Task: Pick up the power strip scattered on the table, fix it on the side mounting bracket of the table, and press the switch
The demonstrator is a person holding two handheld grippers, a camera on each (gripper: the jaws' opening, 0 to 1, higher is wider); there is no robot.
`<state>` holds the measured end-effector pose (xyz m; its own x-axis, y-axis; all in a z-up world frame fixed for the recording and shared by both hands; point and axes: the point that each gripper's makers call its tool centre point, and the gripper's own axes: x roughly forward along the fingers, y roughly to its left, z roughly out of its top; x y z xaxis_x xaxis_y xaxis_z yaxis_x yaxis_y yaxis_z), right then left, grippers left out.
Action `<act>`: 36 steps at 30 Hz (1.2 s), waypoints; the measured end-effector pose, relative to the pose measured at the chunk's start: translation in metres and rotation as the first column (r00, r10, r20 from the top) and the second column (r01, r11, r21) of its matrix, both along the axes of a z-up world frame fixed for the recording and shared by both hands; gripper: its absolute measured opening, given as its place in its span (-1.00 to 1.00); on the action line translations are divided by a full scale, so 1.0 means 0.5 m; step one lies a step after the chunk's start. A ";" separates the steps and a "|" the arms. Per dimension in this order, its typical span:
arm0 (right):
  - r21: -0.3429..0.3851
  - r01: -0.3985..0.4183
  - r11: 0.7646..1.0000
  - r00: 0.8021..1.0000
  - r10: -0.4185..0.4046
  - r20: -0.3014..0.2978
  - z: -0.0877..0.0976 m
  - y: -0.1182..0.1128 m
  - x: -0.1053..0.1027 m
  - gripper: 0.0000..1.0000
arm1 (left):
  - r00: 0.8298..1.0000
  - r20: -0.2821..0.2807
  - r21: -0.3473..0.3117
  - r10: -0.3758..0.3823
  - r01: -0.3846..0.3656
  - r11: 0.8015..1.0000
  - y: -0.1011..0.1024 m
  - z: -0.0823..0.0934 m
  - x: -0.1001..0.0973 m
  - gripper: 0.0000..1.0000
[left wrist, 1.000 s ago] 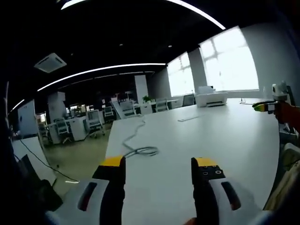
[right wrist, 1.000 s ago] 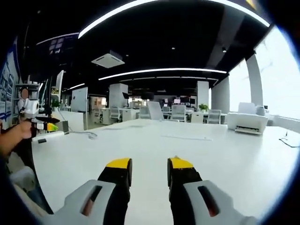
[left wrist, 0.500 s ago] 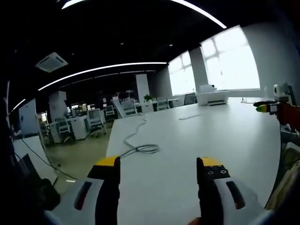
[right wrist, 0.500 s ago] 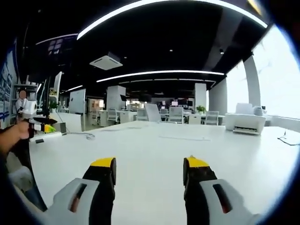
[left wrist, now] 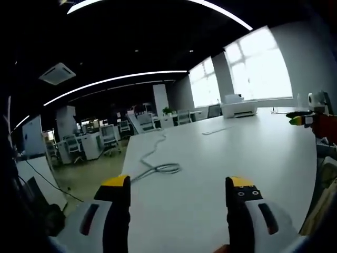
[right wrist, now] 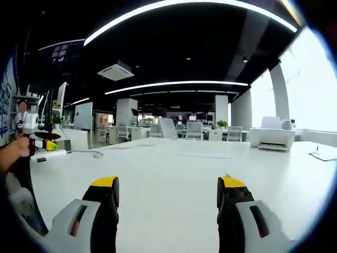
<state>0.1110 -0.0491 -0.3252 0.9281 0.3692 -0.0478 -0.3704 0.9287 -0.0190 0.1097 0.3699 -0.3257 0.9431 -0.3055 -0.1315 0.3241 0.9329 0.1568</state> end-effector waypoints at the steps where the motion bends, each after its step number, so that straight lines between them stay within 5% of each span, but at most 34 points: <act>1: 0.000 -0.001 1.000 1.000 0.001 0.000 0.000 0.000 0.000 0.44 | 1.000 -0.002 0.003 0.002 -0.002 1.000 0.000 -0.001 0.000 0.57; 36: 0.028 0.027 0.999 1.000 -0.027 0.004 -0.003 -0.020 -0.013 0.57 | 1.000 -0.005 -0.033 0.029 -0.029 0.999 0.003 -0.003 -0.006 0.57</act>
